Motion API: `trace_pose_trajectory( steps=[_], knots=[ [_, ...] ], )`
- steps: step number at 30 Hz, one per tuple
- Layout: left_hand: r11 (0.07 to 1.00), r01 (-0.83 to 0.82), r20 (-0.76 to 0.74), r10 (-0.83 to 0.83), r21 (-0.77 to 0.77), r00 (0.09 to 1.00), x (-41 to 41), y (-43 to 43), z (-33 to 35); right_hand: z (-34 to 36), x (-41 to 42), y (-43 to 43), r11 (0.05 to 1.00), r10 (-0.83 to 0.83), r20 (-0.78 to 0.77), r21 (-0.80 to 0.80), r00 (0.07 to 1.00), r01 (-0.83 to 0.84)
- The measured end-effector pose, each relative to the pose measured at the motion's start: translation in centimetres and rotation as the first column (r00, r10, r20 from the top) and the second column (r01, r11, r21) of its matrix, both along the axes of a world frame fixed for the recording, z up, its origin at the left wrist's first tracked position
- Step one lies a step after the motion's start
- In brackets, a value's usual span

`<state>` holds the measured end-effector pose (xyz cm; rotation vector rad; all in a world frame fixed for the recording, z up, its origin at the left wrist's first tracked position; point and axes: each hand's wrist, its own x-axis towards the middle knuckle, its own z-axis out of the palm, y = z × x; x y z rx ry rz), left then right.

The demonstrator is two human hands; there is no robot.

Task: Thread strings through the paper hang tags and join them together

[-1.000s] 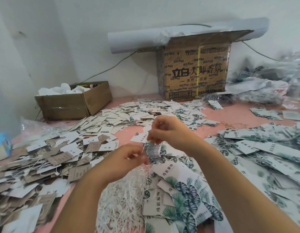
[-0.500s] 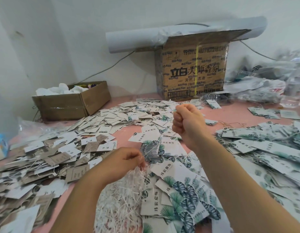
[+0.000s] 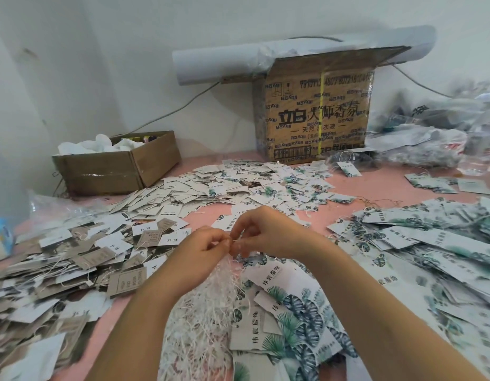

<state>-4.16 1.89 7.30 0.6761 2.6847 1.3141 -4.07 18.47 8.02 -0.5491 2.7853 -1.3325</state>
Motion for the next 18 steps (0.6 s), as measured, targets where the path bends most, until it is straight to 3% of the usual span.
trace_pose_trajectory(
  steps=[6, 8, 13, 18],
  knots=[
    [0.999, 0.038, -0.005, -0.038, 0.004, 0.999, 0.3, 0.0, 0.2, 0.5, 0.1, 0.7, 0.993, -0.068, -0.091, 0.091, 0.994, 0.076],
    [0.997, 0.074, 0.019, -0.074, 0.013, 0.997, 0.3, 0.0, 0.2, 0.7, 0.3, 1.1, 0.997, -0.072, -0.085, 0.020, 0.994, 0.074],
    [0.997, 0.069, 0.012, -0.069, 0.030, 0.998, -0.1, -0.1, 0.0, 0.7, 0.6, 1.3, 0.932, -0.022, 0.167, -0.352, 0.986, 0.080],
    [0.997, 0.060, -0.003, -0.060, 0.048, 0.998, -0.5, -0.2, -0.3, 0.6, 0.6, 1.4, 0.951, -0.098, 0.191, -0.271, 0.977, 0.148]
  ],
)
